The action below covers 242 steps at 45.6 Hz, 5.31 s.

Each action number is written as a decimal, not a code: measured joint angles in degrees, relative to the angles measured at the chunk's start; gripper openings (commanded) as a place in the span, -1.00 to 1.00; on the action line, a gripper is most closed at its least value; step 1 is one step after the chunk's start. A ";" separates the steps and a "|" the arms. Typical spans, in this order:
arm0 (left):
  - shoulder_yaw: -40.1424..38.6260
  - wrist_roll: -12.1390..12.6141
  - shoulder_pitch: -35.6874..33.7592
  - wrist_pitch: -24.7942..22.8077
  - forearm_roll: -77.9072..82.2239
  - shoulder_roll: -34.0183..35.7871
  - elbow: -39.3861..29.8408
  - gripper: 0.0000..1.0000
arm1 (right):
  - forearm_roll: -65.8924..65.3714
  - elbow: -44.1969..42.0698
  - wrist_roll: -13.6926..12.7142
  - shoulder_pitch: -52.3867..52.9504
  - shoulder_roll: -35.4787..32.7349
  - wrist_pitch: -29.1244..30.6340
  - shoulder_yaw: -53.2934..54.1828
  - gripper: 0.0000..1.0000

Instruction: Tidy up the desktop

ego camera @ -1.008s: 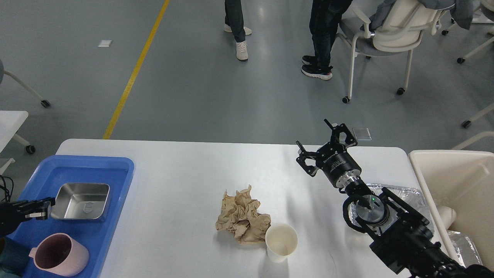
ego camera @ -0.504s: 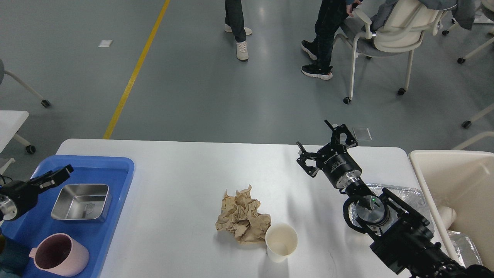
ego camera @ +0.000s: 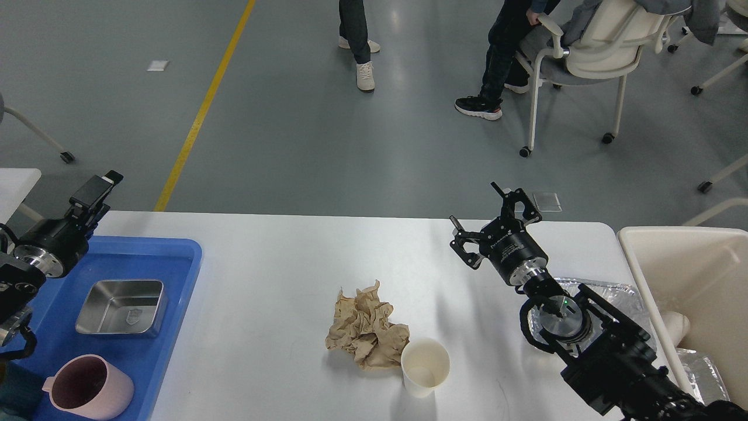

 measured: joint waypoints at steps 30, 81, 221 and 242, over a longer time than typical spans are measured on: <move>-27.15 5.37 13.11 -2.22 0.14 -7.71 -19.16 0.94 | -0.97 -0.80 0.03 0.08 -0.08 -0.13 -0.61 1.00; -30.03 4.16 13.67 -2.74 -14.33 -24.20 -17.73 0.94 | -1.76 -0.57 0.03 -0.44 0.36 -0.22 -0.72 1.00; -30.48 8.81 13.59 -12.20 -36.14 -29.12 -15.06 0.94 | -7.30 27.10 1.70 -7.94 -73.15 -3.80 -31.08 1.00; -30.48 8.74 13.90 -12.24 -36.13 -28.59 -14.58 0.94 | -49.33 21.87 15.01 -8.23 -63.04 -2.94 -34.05 1.00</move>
